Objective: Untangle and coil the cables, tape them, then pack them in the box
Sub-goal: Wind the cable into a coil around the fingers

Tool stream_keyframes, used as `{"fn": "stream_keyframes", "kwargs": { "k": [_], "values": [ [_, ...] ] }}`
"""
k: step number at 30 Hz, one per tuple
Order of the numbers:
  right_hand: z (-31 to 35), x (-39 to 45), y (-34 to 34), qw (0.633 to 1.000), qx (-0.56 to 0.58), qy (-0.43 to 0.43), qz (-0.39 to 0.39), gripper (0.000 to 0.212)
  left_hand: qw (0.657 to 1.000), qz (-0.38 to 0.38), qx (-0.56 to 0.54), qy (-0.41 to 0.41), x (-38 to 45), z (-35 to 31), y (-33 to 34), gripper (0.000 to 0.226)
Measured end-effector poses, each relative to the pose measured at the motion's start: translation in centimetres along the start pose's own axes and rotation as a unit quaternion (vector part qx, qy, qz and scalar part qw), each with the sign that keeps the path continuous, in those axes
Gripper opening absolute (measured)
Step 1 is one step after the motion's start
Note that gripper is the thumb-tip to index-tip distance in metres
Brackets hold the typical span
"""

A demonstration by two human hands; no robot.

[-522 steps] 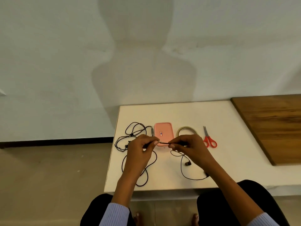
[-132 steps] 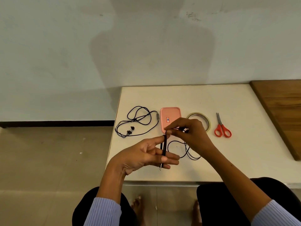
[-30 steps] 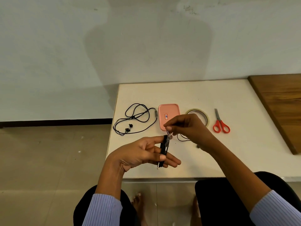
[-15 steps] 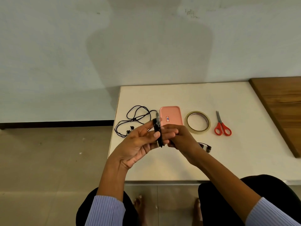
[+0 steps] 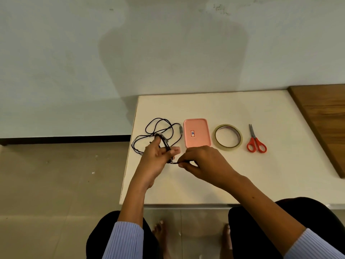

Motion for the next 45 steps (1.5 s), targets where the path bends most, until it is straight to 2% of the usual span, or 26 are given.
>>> {"fn": "stream_keyframes", "kwargs": {
  "k": [2, 7, 12, 18, 22, 24, 27, 31, 35, 38, 42, 45],
  "values": [
    [-0.9, -0.2, -0.7, 1.0, -0.008, 0.002, -0.008, 0.014, 0.999, 0.031, 0.03, -0.029, -0.1, 0.5, 0.5, 0.057],
    [-2.5, -0.4, -2.2, 0.999, 0.024, 0.007, -0.04, 0.009, 0.984, 0.146, 0.057, -0.081, -0.8, 1.0, 2.0, 0.061],
    [-3.8, -0.5, -3.3, 0.989, 0.122, 0.029, -0.08, 0.009, 0.954, 0.286, 0.031, -0.09, -2.2, 0.0, 3.9, 0.051],
    [-5.5, -0.6, -3.5, 0.953, 0.26, 0.107, -0.11, 0.006, 0.919, 0.388, -0.032, -0.054, -3.4, -1.4, 4.8, 0.055],
    [-5.4, -0.6, -2.2, 0.892, 0.41, 0.17, -0.082, 0.006, 0.903, 0.422, -0.08, -0.019, -3.7, -2.2, 5.2, 0.059],
    [-5.1, -0.8, -1.3, 0.864, 0.462, 0.19, -0.065, 0.011, 0.909, 0.398, -0.124, 0.003, -3.6, -2.6, 5.1, 0.057],
    [-4.1, -1.1, 0.2, 0.821, 0.533, 0.203, -0.028, 0.016, 0.933, 0.307, -0.187, 0.021, -2.7, -3.0, 4.1, 0.049],
    [-2.8, -1.3, 1.7, 0.772, 0.588, 0.242, 0.007, 0.026, 0.94, 0.252, -0.23, 0.018, -2.2, -3.0, 3.3, 0.043],
    [-2.3, -1.2, 1.8, 0.746, 0.614, 0.257, 0.014, 0.026, 0.947, 0.208, -0.244, 0.006, -1.9, -2.8, 2.9, 0.041],
    [-1.7, -1.1, 2.0, 0.73, 0.63, 0.262, 0.022, 0.017, 0.951, 0.196, -0.24, -0.006, -1.7, -2.5, 3.0, 0.04],
    [-1.7, -1.2, 2.6, 0.702, 0.652, 0.286, 0.014, 0.016, 0.952, 0.191, -0.238, -0.014, -1.6, -2.4, 3.1, 0.038],
    [-2.3, -1.4, 2.7, 0.705, 0.643, 0.301, -0.01, 0.019, 0.959, 0.166, -0.23, -0.015, -1.3, -2.2, 3.1, 0.033]
  ]
}}
Point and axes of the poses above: each hand's wrist, its own x-axis towards the middle knuckle, its own y-axis out of the palm, z = x × y, the point moved 6 cm from there along x, towards the middle knuckle, and after that the axes turned 9 degrees about z, right-handed, at the moved point
